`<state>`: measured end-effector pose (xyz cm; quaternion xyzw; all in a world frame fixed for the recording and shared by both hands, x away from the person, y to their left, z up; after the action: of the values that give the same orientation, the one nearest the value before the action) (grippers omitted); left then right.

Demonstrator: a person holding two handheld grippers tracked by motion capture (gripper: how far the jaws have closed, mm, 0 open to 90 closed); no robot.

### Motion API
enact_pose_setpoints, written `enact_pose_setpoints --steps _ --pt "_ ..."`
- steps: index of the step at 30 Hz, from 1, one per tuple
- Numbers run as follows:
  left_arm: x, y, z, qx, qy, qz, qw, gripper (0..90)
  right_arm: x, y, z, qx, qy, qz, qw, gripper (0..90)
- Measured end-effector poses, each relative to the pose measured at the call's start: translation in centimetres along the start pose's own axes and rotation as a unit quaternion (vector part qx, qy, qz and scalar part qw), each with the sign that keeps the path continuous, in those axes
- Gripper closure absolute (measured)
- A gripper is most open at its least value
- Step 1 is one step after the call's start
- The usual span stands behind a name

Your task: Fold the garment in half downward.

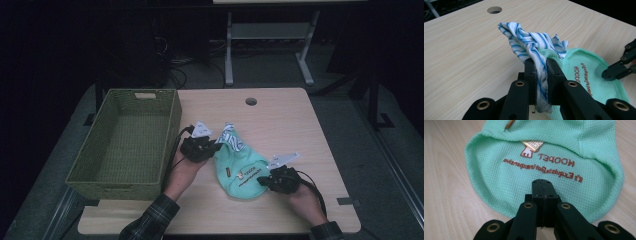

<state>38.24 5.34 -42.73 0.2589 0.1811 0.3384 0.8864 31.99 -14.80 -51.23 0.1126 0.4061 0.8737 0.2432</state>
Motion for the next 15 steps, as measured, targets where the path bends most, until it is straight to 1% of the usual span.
enact_pose_setpoints --steps 3,4,9,10,11,12,13,15 --pt "-0.3 0.1 0.1 -0.002 -0.009 -0.010 0.9999 80.3 0.0 -0.4 -0.2 0.010 -0.001 0.002 0.9999 89.6" --pt "-0.4 0.2 0.1 -0.002 -0.010 -0.012 0.9999 80.3 0.1 -0.4 -0.2 0.009 -0.004 0.005 0.9999 89.6" --pt "-1.3 0.4 0.4 -0.001 -0.025 -0.027 0.9993 80.3 0.2 -0.5 -0.1 0.008 0.000 0.003 1.0000 89.6" --pt "-1.6 0.5 0.5 -0.001 -0.027 -0.030 0.9992 80.3 0.2 -0.5 0.0 0.007 -0.003 0.004 1.0000 89.6" --pt "-1.9 0.5 0.5 -0.003 -0.028 -0.035 0.9990 80.3 0.2 -0.5 0.0 0.008 -0.002 0.004 1.0000 89.6" --pt "-2.2 0.5 0.6 -0.003 -0.029 -0.042 0.9987 80.3 0.1 -0.6 0.0 0.007 -0.002 0.004 1.0000 89.6" --pt "-2.5 0.5 0.6 -0.002 -0.034 -0.049 0.9982 80.3 0.1 -0.6 0.0 0.007 -0.002 0.004 1.0000 89.6" --pt "-3.0 0.4 0.6 -0.001 -0.036 -0.061 0.9975 80.3 0.1 -0.6 0.0 0.007 -0.003 0.004 1.0000 89.6"
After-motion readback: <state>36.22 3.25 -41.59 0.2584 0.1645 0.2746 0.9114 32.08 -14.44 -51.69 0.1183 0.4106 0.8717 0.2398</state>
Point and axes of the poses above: each handheld gripper's, and its own axes: y roughly backward along the jaws, z roughly out of its top, x roughly to its left, the point moved 7 cm from there along -y, roughly forward along the jaws, and after that the axes turned 8 degrees about y, right-handed, at the moved point
